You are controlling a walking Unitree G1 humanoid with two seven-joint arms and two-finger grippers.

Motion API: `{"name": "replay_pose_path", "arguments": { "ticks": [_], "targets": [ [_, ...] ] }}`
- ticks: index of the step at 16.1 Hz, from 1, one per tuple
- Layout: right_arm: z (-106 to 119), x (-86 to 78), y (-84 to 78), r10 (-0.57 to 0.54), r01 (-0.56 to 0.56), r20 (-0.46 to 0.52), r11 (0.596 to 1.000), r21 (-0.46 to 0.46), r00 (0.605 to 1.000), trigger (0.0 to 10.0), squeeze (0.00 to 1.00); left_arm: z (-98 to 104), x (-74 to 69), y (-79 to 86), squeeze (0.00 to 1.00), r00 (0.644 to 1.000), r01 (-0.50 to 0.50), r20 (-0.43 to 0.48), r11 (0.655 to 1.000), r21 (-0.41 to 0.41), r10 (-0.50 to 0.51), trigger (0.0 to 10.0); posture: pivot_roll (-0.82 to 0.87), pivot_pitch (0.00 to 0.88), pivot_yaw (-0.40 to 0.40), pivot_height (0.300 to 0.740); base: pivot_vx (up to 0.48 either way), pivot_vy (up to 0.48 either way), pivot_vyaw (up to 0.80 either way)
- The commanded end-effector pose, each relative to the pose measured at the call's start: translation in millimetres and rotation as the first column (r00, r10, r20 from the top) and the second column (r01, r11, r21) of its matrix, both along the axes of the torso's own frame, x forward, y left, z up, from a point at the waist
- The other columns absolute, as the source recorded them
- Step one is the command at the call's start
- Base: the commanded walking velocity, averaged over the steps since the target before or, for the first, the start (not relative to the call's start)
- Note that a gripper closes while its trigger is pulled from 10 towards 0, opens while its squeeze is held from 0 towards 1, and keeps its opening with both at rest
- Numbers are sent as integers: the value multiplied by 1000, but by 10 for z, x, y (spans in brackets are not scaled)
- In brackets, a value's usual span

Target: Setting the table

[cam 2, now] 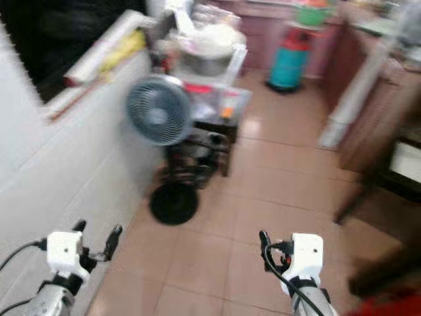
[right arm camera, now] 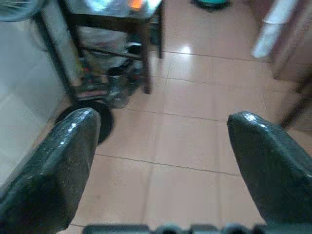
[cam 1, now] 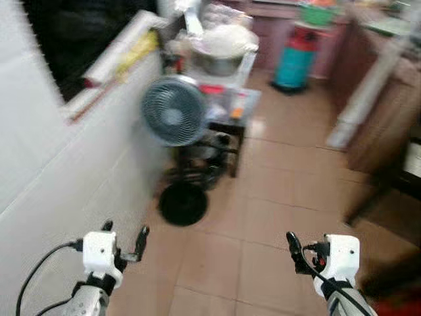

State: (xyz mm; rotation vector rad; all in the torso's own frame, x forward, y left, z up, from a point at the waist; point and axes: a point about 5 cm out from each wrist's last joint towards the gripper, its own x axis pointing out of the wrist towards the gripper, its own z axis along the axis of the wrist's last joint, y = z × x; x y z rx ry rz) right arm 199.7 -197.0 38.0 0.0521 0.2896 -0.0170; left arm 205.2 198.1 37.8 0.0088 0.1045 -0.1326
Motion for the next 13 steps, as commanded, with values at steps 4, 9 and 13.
{"name": "replay_pose_path", "arguments": {
  "ticks": [4, 9, 13],
  "targets": [
    [115, 108, 98, 48, -48, -1, 999, -18, 999, 10000, 0, 75, 55, -97, 0, 999, 33, -17, 994, -103, -35, 10000, 93, 0, -60, 740, 178, 0, -800],
    [112, 121, 125, 70, -71, -20, 997, -18, 997, 10000, 0, 139, 133, -167, 0, 999, 30, -39, 989, -146, -36, 10000, 96, 0, -69, 740, 403, 0, -800],
    [103, 125, 140, 80, -80, -29, 997, -18, 996, 10000, 0, 164, 111, -223, 0, 997, 53, -53, 986, -155, -62, 10000, 98, 0, -68, 740, 411, 0, -800]
  ]
}}
